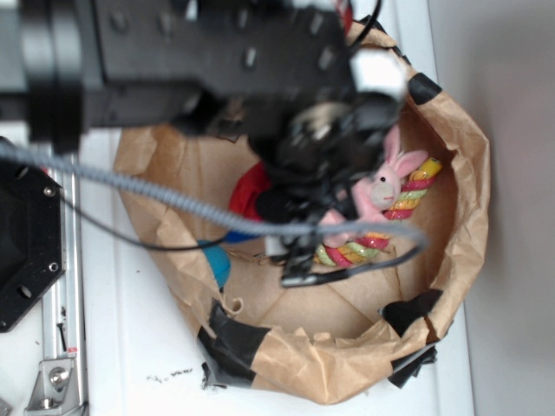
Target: Grab the red paper.
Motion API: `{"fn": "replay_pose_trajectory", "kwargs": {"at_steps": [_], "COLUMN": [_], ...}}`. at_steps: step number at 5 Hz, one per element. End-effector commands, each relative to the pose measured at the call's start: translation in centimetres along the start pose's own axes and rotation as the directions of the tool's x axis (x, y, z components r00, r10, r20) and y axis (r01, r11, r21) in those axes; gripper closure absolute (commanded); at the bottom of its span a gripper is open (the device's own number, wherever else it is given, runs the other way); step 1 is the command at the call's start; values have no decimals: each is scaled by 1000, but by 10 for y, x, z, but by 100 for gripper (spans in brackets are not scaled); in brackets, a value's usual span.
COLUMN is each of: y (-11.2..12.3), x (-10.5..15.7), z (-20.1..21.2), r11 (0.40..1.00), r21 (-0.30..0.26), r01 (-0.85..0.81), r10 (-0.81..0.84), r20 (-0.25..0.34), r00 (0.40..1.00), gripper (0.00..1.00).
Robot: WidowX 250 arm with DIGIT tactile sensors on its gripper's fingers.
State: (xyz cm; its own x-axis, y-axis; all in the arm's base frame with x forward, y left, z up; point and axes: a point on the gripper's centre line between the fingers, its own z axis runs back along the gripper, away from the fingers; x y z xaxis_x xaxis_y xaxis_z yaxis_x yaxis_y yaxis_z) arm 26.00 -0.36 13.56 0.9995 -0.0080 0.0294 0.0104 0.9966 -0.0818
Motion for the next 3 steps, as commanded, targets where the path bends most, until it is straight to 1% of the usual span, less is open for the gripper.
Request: {"fn": "replay_pose_trajectory", "kwargs": {"at_steps": [1,2,3], "y": [15,15,10], "x": [-1,10,15], "z": [68,63,57], "r11": [968,929,943], "r21": [-45,-44,-29], "r01": [-246,-367,-331], "r10": [248,369,332], "r20": [45,64,56], "r00": [968,927,942], "gripper": [100,100,100]}}
